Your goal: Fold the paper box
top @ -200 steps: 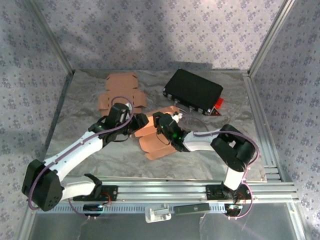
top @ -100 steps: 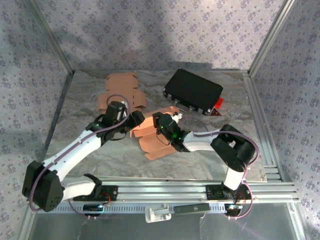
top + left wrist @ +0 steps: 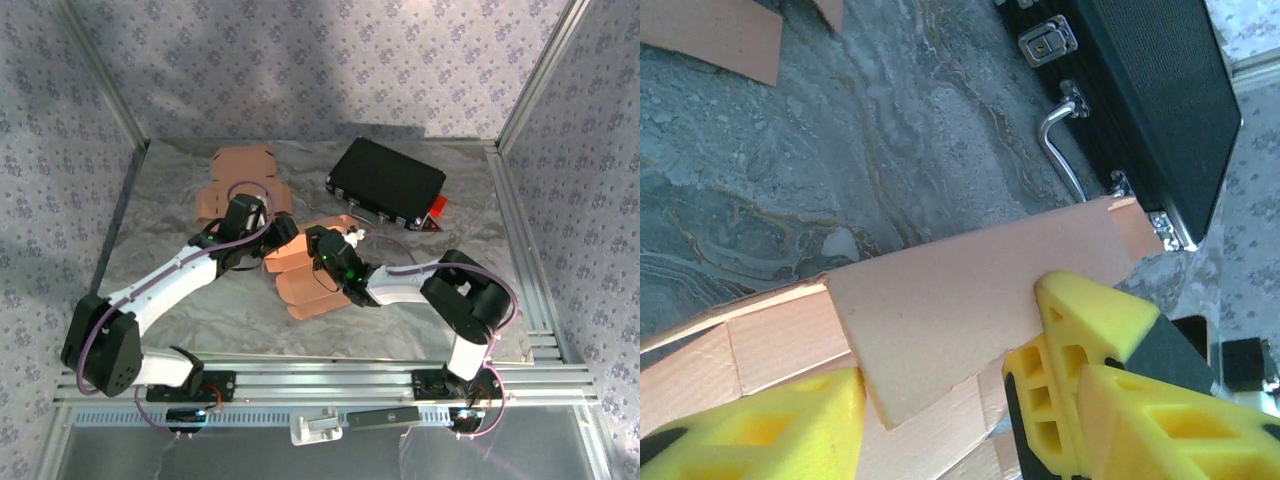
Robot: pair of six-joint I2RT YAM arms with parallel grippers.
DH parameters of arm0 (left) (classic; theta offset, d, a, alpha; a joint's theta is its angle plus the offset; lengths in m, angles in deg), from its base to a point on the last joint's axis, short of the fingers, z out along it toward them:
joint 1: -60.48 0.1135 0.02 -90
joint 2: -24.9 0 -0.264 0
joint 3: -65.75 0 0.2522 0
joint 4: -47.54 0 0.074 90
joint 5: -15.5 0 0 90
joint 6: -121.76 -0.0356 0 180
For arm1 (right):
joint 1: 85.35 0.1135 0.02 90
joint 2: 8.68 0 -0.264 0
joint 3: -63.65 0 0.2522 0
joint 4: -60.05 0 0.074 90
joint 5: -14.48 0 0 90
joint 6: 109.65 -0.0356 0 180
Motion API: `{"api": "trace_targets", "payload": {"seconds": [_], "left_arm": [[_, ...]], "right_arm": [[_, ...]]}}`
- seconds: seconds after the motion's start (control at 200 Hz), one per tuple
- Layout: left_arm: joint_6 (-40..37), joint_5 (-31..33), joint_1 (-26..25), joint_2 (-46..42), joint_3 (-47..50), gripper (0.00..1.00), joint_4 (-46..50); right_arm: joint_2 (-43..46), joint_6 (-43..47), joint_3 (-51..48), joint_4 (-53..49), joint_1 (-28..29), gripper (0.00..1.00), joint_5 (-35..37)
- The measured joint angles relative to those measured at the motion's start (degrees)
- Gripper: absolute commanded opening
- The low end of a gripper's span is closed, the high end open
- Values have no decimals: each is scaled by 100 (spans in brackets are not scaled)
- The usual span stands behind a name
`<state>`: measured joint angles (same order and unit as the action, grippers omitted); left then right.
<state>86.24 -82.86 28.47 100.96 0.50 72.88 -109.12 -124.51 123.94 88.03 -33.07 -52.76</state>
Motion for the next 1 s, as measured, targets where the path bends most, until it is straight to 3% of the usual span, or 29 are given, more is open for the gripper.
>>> {"api": "trace_targets", "payload": {"seconds": [0.13, 0.305, 0.37, 0.565, 0.999], "left_arm": [[-146, 114, 26, -623, 90, 68, 240], [-507, 15, 682, -1998, 577, 49, 367], [-726, -109, 1021, -2166, 881, 46, 361], [-1408, -619, 1554, -1537, 1773, 37, 125], [-2124, -1506, 1491, -1025, 2175, 36, -1198]], "right_arm": [[0, 0, -55, 46, 0, 0, 0], [-20, 2, -127, 140, 0, 0, 0], [-20, 2, -162, 146, 0, 0, 0], [-20, 7, -184, 142, 0, 0, 0], [39, 11, -181, -48, 0, 0, -2]]}}
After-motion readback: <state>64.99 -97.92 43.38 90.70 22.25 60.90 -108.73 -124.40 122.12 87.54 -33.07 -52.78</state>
